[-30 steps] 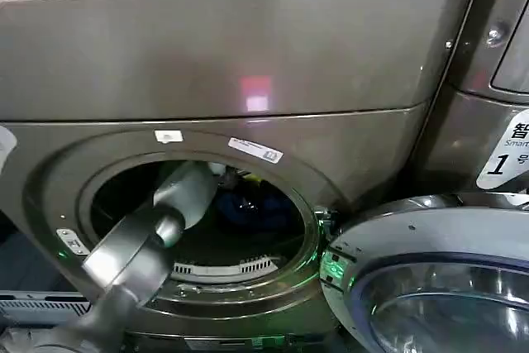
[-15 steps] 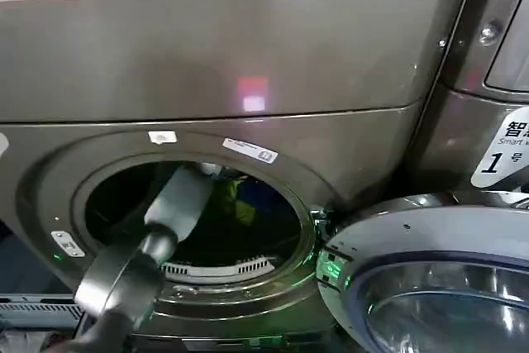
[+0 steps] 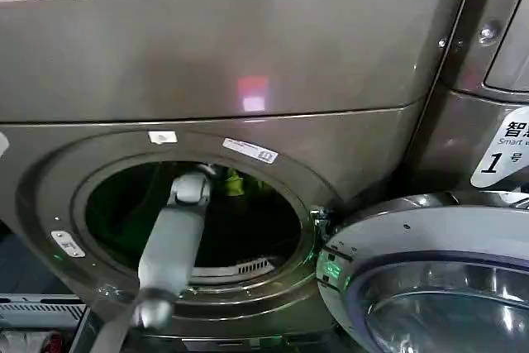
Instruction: Grasp the clothes from the dryer.
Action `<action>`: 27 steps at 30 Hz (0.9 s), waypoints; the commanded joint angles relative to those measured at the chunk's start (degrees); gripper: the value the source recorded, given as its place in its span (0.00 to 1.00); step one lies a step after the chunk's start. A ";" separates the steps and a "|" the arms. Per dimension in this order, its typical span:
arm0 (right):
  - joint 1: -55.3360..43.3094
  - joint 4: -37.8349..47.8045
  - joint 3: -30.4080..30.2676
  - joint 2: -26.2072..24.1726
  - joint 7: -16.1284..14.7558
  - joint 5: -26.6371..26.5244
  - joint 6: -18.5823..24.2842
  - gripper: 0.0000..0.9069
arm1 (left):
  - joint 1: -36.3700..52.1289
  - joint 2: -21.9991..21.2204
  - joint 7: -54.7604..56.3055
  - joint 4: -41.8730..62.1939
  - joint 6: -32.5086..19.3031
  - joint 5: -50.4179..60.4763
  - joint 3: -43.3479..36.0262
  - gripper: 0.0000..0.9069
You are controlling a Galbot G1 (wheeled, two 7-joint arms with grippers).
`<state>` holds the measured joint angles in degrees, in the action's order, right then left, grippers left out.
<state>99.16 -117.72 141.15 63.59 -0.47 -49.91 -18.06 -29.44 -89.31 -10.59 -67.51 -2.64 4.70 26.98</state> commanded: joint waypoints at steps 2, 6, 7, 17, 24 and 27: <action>0.17 0.53 0.16 -0.07 -0.49 0.80 2.62 1.00 | -10.75 -1.84 7.73 -13.77 2.80 0.87 2.79 0.00; 0.22 0.64 0.33 -0.27 -0.27 0.64 2.76 1.00 | -10.91 -1.65 7.56 -14.09 2.82 1.03 2.57 0.00; 0.29 0.66 0.32 -0.24 -0.29 0.64 2.73 1.00 | -10.84 -1.57 7.46 -14.18 2.95 0.98 2.51 0.00; 0.79 0.45 1.94 -0.12 -0.65 0.66 1.53 1.00 | -11.02 -1.07 6.46 -15.68 4.47 -0.09 1.24 0.00; 1.24 0.17 2.87 -0.01 -0.68 0.31 1.23 1.00 | -10.91 -0.59 6.37 -16.46 4.73 -0.37 1.35 0.00; 1.52 0.15 3.45 0.11 -0.65 -0.34 1.18 1.00 | -10.34 -0.03 6.19 -16.37 4.98 -0.73 1.29 0.00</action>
<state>100.50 -117.52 143.75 63.61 -1.09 -49.72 -16.64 -39.85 -89.72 -4.46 -83.13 1.86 4.32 28.25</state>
